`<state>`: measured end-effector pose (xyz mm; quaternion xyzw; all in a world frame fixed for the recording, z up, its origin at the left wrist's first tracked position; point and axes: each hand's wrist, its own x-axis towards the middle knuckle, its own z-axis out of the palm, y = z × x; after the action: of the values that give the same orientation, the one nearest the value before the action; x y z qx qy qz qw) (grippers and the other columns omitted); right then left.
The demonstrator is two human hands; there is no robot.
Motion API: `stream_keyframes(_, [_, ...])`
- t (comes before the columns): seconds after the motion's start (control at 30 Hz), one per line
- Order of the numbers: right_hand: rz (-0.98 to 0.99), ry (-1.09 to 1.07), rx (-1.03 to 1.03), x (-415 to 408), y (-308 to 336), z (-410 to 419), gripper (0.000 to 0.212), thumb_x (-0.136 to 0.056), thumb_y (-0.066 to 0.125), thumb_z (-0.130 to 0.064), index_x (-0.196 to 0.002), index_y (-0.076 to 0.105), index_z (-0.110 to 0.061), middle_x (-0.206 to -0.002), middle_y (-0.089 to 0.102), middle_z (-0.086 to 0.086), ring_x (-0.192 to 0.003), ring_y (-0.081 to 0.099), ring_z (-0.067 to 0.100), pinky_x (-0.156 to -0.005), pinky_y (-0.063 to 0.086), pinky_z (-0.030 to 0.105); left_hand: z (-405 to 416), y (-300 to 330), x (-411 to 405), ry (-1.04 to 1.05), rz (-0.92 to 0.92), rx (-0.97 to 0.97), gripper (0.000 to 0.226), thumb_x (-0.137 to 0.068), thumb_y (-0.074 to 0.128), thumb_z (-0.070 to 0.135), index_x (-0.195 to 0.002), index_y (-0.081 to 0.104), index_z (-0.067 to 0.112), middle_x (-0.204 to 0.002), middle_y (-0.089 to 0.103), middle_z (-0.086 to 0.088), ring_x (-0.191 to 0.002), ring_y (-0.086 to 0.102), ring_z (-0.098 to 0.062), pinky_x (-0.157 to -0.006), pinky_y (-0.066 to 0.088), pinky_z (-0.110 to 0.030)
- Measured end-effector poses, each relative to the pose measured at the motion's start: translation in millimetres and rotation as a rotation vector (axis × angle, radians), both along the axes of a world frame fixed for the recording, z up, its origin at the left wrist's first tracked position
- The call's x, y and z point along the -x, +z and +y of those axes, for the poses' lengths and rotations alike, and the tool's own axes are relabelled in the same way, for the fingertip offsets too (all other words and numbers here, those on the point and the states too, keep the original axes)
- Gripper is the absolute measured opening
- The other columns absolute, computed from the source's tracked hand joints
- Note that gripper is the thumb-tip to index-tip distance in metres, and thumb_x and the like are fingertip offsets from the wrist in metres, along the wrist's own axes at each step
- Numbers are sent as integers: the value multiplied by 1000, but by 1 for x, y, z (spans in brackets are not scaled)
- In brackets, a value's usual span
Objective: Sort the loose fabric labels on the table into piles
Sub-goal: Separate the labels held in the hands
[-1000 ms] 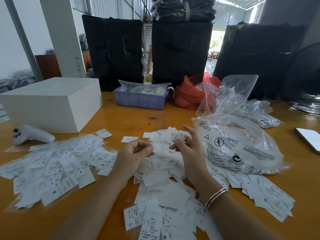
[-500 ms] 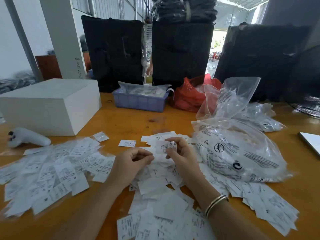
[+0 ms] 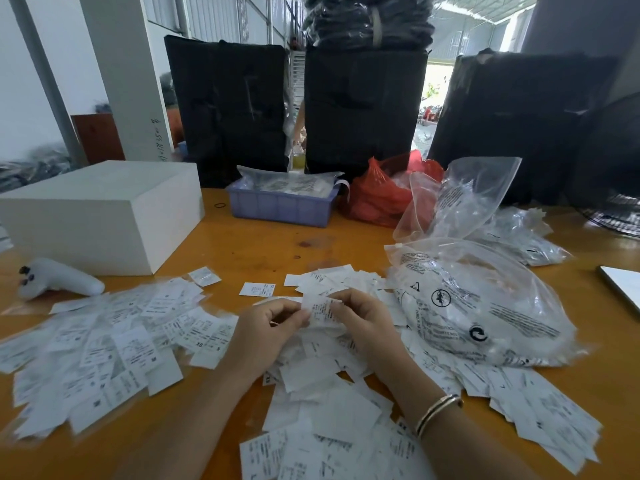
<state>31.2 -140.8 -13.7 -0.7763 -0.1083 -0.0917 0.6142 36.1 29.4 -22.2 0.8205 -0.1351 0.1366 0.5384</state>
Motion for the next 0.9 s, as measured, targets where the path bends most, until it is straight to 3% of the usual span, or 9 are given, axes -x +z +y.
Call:
stream_keyframes(0.1, [11,-42,23,-1,1,1,15,-91,59,-13,-83,64,-24,-82,66,1,-81,62,26,-77,52,45,-1,0,0,-3,8,13,15,-87,64,27,-76,69,36,-78,70,21,-77,64,2,-64,45,-5])
stream_keyframes(0.23, [19,-31,50,-2,2,1,15,-90,58,-11,-87,67,-23,-88,69,4,-85,62,29,-78,54,45,-1,0,1,-6,10,30,17,-88,64,25,-75,69,36,-78,71,17,-77,64,2,-64,45,-5])
stream_keyframes(0.37, [17,-30,70,-2,1,2,34,-88,48,2,-81,66,-25,-76,64,-3,-67,52,22,-61,43,36,1,0,0,4,18,22,11,-87,64,27,-84,71,34,-80,69,17,-80,60,7,-63,44,-6])
stream_keyframes(0.5, [-45,-21,194,-2,0,4,37,-82,46,6,-75,63,-26,-74,63,-10,-65,51,3,-59,39,19,2,-2,-1,-34,-2,-75,11,-87,64,27,-93,73,28,-85,69,17,-84,60,6,-66,47,-9])
stream_keyframes(0.6, [-89,-5,232,-1,-1,7,39,-84,50,3,-89,64,-33,-72,59,-15,-62,49,-2,-57,39,14,1,-2,0,-38,-31,-150,14,-85,65,30,-98,71,30,-87,68,19,-83,60,7,-65,49,-10])
stream_keyframes(0.7, [-76,-6,97,-2,-3,5,33,-88,61,-7,-104,56,-35,-69,60,-10,-60,51,-3,-58,41,14,1,-1,1,-25,-16,-73,14,-85,65,29,-97,66,38,-78,69,18,-77,63,5,-58,51,-14])
stream_keyframes(0.83, [-19,-37,59,-4,-1,2,19,-85,68,-14,-85,65,-33,-80,70,-8,-76,64,6,-69,51,20,1,1,3,-6,16,4,13,-87,65,28,-92,64,40,-81,67,28,-76,63,6,-53,52,-17])
stream_keyframes(0.9, [-35,-30,129,-4,-1,5,21,-85,68,-15,-83,64,-35,-81,69,-13,-76,62,-2,-70,48,14,0,1,4,-16,29,6,13,-86,66,30,-93,63,40,-80,68,28,-78,63,6,-53,50,-13])
